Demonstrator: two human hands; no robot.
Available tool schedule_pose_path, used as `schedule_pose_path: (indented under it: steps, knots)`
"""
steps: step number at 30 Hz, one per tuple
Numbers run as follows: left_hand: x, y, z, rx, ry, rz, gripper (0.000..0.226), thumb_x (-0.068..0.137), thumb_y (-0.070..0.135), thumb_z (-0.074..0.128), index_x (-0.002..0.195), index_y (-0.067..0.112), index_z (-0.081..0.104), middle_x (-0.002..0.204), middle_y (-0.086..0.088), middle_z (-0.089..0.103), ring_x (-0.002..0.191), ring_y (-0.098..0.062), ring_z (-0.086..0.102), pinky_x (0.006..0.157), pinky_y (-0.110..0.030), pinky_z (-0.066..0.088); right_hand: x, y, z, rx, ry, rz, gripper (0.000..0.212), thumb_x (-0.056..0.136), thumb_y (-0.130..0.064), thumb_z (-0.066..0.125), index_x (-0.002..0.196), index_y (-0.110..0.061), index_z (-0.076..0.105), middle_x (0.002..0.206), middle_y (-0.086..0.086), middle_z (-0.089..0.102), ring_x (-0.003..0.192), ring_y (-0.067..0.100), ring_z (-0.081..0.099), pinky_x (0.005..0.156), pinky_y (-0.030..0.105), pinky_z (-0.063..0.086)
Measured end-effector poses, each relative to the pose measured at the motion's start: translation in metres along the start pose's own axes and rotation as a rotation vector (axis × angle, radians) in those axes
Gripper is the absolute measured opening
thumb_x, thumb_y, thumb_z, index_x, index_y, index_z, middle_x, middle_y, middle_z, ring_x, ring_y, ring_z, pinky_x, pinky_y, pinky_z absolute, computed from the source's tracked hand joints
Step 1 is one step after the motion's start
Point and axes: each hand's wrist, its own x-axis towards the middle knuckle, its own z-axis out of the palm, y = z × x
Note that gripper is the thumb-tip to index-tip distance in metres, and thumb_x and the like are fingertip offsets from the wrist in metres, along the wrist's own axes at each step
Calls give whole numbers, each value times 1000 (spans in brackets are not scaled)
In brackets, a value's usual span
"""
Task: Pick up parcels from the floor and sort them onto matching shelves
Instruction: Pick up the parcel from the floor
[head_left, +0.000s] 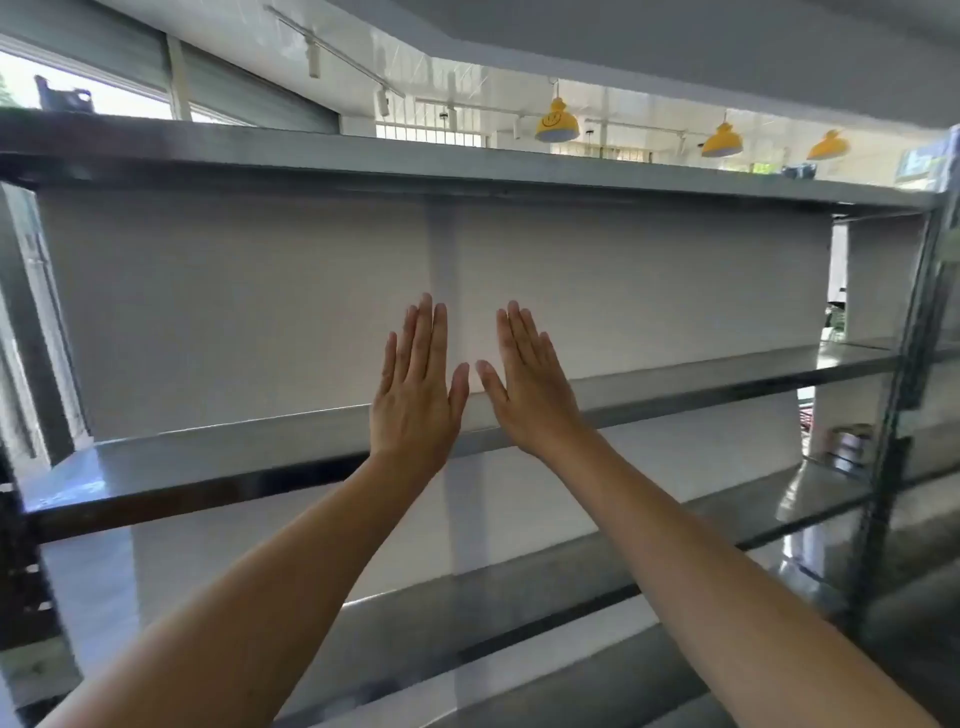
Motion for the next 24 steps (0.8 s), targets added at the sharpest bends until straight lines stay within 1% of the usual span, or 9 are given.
schedule_pose_path:
  steps: [2,5,9,13,18,21,24]
  knots:
    - [4,25,13,-52,-27,6,74,102,56,-11,164,15,-10,172,-4,-16,161,-22,-8,132,-42,4,-9,27,-10,-47,-8,41,69,108,-49,18,161,-16,-11,169,1,-21,152,11,-23,123,32,-14]
    - [9,72,39,-87,-37,64,71,105,51,-2,165,13,-9,173,-6,-16,161,-21,-11,132,-42,2,-31,77,-27,-91,-44,108,69,109,-49,17,161,-15,-13,168,2,-22,154,14,-22,126,35,-13]
    - [13,143,69,-137,-70,154,67,109,46,4,164,13,-14,173,-6,-18,158,-17,-18,131,-38,-6,-62,142,-59,-119,-40,192,70,108,-49,20,161,-13,-11,169,2,-19,155,14,-19,127,38,-10]
    - [15,230,97,-263,-112,217,70,105,49,1,165,12,-8,175,-6,-11,161,-18,-11,132,-39,-3,-99,215,-92,-166,-46,265,70,109,-46,23,162,-12,-8,170,3,-16,156,15,-17,127,40,-9]
    - [5,347,129,-391,-165,308,68,107,45,6,164,11,-6,175,-8,-8,160,-18,-9,132,-40,-1,-161,308,-138,-244,-48,409,64,110,-37,20,162,-11,-6,171,4,-12,156,14,-15,128,42,-8]
    - [-6,421,142,-452,-202,376,67,108,45,8,164,9,-2,175,-11,-2,161,-20,-5,132,-40,0,-206,359,-171,-318,-58,495,64,110,-39,19,162,-10,-3,171,5,-10,157,16,-13,127,42,-8]
    - [-17,492,150,-534,-227,447,67,109,43,13,164,7,4,175,-12,2,161,-22,0,132,-41,1,-250,402,-205,-362,-65,592,64,110,-39,24,162,-10,0,171,5,-8,157,16,-12,127,42,-8]
